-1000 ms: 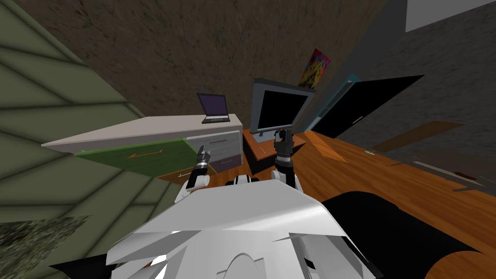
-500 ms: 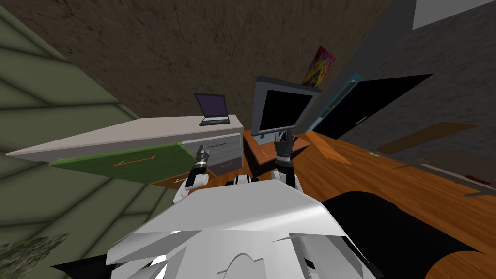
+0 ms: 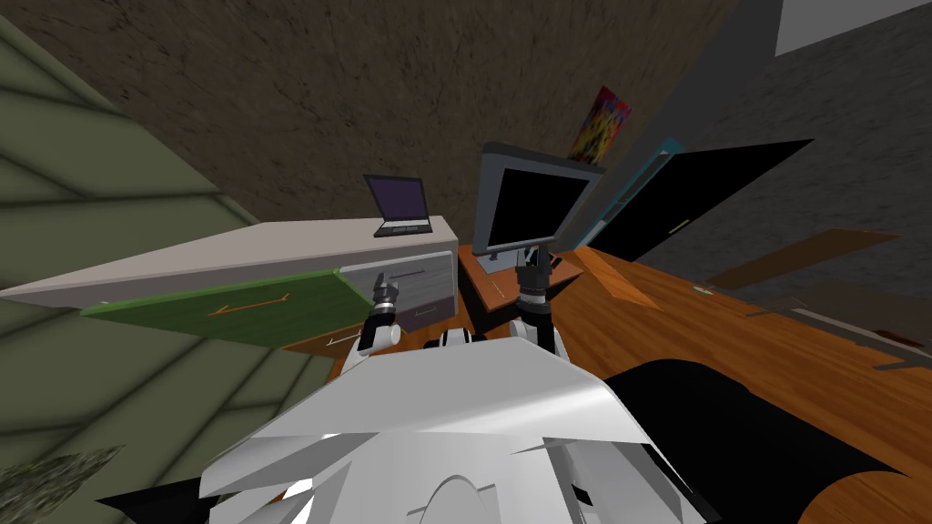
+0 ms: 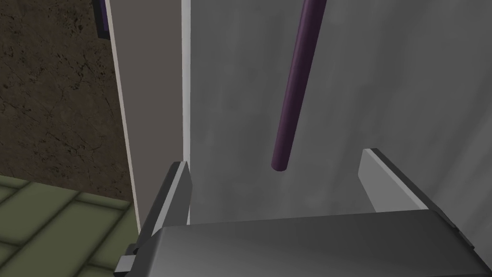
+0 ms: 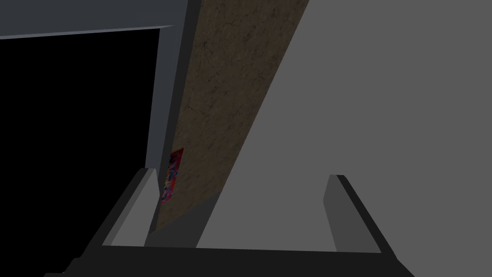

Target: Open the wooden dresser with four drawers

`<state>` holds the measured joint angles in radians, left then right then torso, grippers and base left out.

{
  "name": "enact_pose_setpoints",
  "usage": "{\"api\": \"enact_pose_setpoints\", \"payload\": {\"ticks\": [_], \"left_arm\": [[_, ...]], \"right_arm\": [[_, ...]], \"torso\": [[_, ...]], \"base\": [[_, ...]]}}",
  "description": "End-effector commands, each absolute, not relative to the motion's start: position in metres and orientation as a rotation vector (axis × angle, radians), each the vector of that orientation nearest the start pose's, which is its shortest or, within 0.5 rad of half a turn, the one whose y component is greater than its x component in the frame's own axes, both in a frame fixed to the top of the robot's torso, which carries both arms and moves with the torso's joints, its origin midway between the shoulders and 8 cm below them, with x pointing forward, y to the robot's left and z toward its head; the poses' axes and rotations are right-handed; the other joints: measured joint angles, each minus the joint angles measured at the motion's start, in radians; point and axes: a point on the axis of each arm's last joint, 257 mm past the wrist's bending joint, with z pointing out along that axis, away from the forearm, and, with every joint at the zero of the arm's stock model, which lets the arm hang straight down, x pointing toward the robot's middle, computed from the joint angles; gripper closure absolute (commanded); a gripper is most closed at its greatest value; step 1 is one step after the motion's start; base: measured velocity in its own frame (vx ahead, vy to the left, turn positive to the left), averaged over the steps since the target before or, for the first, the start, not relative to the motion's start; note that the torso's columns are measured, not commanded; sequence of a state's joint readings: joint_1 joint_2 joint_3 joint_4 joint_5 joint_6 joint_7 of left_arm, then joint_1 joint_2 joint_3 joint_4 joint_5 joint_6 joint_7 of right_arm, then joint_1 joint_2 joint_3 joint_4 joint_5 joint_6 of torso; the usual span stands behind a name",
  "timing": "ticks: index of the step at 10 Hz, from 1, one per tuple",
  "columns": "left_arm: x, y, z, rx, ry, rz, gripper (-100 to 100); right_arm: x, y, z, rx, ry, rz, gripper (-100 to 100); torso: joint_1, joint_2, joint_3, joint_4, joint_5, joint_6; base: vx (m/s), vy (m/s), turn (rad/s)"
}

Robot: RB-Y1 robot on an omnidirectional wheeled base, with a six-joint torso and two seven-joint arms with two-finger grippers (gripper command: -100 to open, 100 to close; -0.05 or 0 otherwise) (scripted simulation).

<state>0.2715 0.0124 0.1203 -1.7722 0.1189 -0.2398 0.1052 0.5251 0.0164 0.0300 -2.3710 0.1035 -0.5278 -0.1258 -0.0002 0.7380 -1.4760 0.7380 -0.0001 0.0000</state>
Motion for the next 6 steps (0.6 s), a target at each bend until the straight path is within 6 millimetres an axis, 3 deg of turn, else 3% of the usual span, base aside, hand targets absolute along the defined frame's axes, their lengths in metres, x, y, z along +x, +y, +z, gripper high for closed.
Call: {"api": "enact_pose_setpoints", "payload": {"ticks": [1,4,5,6], "left_arm": [[0.4543,0.3291,-0.1923,-1.291,0.788,-1.273,-100],[0.4541,0.3312,-0.1864,-1.282,0.793,-1.27,-100],[0.4543,0.3311,-0.1861,-1.283,0.794,-1.27,100],[0.4523,0.3306,-0.1845,-1.282,0.795,-1.271,100]], "right_arm": [[0.3211,-0.2565,0.0605,0.576,0.566,1.395,0],[0.3211,-0.2565,0.0605,0.576,0.566,1.395,0],[0.3211,-0.2565,0.0605,0.576,0.566,1.395,0],[0.3211,-0.2565,0.0605,0.576,0.566,1.395,0]], "torso": [[0.0,-0.001,-0.001,0.0,0.0,0.0],[0.001,-0.001,0.0,0.0,0.0,0.0],[0.0,0.0,0.0,0.0,0.0,0.0],[0.0,0.0,0.0,0.0,0.0,0.0]], "base": [[0.0,0.0,0.0],[0.007,0.011,-0.03],[0.0,0.0,0.0],[-0.097,-0.024,-0.003]]}}
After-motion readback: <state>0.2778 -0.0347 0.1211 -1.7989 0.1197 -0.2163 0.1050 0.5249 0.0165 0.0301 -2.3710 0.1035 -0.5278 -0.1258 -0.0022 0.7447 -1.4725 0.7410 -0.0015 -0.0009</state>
